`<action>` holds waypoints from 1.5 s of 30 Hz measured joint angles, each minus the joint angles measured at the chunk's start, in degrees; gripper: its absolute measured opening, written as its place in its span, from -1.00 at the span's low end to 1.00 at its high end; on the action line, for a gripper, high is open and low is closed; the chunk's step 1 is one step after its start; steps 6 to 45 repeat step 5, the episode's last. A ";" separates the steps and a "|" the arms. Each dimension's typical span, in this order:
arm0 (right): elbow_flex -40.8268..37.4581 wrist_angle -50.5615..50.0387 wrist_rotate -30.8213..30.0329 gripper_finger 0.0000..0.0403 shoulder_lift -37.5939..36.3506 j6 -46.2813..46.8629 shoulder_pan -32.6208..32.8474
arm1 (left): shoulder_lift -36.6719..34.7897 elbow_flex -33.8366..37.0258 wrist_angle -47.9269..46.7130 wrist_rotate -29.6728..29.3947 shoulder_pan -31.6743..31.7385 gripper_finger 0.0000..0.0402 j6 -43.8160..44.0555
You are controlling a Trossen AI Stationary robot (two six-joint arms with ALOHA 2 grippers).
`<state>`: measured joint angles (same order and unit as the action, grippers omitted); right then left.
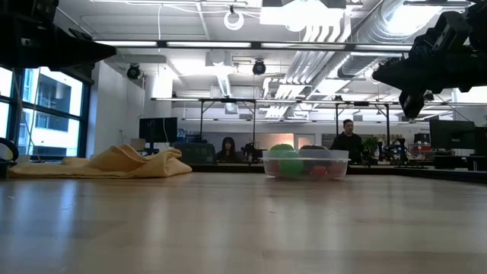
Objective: Pick and placing Produce into tupperware
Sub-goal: Return to Home Position
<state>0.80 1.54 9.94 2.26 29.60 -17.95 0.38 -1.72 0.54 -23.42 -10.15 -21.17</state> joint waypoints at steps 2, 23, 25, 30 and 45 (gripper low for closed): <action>0.00 0.00 0.01 -1.00 0.00 -0.01 0.01 | 0.01 0.00 0.01 0.01 0.01 -1.00 0.01; 0.00 0.00 -0.01 -1.00 0.00 -0.01 -0.01 | 0.02 0.00 0.01 0.01 0.02 -1.00 0.00; 0.00 0.00 -0.01 -1.00 0.00 -0.01 -0.01 | 0.02 0.00 0.01 0.01 0.02 -1.00 0.00; 0.00 0.00 -0.01 -1.00 0.00 -0.01 -0.01 | 0.02 0.00 0.01 0.01 0.02 -1.00 0.00; 0.00 0.00 -0.01 -1.00 0.00 -0.01 -0.01 | 0.02 0.00 0.01 0.01 0.02 -1.00 0.00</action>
